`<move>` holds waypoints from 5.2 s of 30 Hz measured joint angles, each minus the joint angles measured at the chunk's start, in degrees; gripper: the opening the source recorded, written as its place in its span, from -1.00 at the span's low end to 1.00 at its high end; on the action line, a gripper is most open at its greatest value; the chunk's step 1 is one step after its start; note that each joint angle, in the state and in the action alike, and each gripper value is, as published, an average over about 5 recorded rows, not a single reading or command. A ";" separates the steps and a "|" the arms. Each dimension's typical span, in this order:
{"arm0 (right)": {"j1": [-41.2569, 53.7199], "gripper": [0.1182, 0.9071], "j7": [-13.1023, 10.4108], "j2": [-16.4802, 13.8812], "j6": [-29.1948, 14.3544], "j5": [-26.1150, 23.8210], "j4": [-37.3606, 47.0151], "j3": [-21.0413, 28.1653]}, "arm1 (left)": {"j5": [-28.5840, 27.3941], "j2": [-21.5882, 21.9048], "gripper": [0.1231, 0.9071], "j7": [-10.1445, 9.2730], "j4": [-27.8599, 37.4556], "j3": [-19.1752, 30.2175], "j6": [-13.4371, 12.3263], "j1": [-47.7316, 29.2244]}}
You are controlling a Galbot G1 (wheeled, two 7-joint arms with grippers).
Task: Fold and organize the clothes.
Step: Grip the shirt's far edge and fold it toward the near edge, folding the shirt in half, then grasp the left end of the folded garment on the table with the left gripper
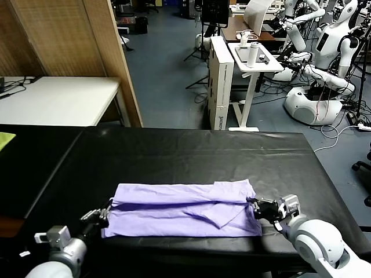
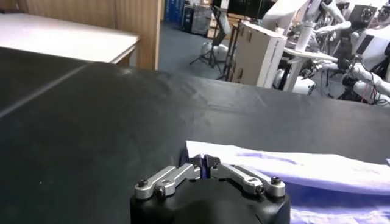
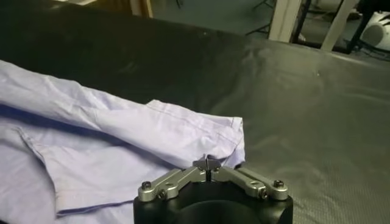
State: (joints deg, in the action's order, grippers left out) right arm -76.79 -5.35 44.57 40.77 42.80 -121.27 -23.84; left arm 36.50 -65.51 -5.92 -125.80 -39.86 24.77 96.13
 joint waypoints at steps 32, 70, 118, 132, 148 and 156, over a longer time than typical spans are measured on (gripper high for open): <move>4.29 1.00 -0.48 2.21 -0.16 1.26 2.32 -0.59 | 0.55 -1.96 1.00 -3.32 -0.40 -1.78 0.46 -0.53; 12.42 0.66 -0.37 11.77 -1.88 -3.42 15.36 2.86 | -0.65 -2.26 0.91 -1.49 14.68 6.81 0.22 -16.30; 6.34 0.99 0.82 10.76 -9.42 -2.20 7.19 -2.97 | 3.17 3.14 0.64 -1.22 13.41 3.88 3.81 -16.30; -0.05 1.00 2.09 8.51 -9.54 -1.88 3.42 -8.82 | 27.71 10.91 1.00 -3.17 7.46 -5.81 17.46 -9.88; -0.67 1.00 2.09 8.64 -9.35 -2.44 3.61 -9.00 | 30.93 10.37 1.00 3.18 10.12 -6.64 17.44 -9.08; -0.92 1.00 2.09 8.67 -9.31 -2.63 3.67 -9.00 | 29.55 9.66 1.00 4.39 10.43 -5.69 17.42 -8.48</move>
State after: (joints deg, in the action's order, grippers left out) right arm -77.71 -3.27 53.24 31.46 40.17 -117.60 -32.83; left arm 66.06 -55.86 -1.53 -115.37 -45.56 42.19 87.66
